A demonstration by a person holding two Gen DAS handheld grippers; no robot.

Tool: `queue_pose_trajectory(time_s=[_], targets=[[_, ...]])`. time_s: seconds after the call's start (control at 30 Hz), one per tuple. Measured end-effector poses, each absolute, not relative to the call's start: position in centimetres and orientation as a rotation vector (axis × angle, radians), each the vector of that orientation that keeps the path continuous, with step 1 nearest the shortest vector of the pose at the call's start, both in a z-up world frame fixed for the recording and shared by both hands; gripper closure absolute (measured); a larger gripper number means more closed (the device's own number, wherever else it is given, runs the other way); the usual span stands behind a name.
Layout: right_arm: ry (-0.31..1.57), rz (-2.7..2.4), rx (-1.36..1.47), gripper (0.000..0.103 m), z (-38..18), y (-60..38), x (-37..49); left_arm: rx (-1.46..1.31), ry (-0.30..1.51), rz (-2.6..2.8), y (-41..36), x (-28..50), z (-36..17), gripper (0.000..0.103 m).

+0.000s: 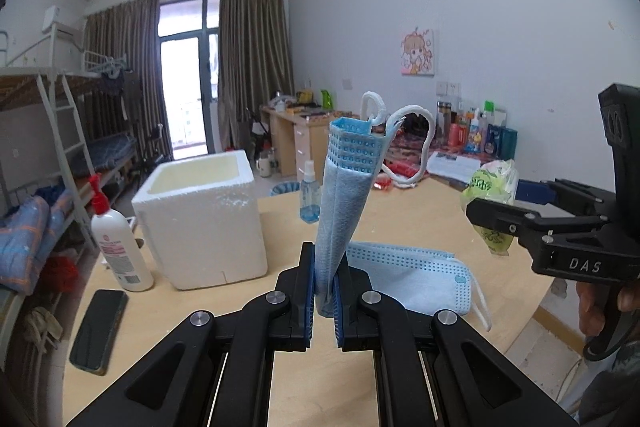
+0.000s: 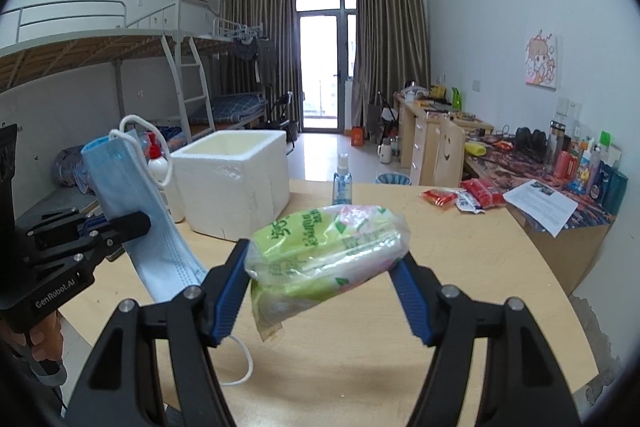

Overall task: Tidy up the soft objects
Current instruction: 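Lift the blue mask and wet-wipes pack and carry both over the foam box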

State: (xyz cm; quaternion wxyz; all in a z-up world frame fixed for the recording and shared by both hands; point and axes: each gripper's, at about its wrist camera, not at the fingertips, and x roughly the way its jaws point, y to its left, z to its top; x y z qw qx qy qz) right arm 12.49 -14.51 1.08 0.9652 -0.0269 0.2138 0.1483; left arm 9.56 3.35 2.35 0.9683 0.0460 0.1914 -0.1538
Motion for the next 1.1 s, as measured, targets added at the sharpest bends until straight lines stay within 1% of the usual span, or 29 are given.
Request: queue_pose_trajectory(time_s=[0.3,0.6,1.1], targets=[[0.357,0.314,-0.070,0.031,2.1,-14.6,9.7,0.095,0.302,-0.284,3.9,6.2,3.9,0.095],[0.286,0.329,-0.069,0.031,2.8,-14.9,7.6,0.083,0.260,-0.252,4.5,4.4,4.3,0.095],[0.274,0.441,-0.102,0.031,2.7,-12.1,8.3,0.070,0.230,-0.137,7.0,2.5,4.7,0.095]])
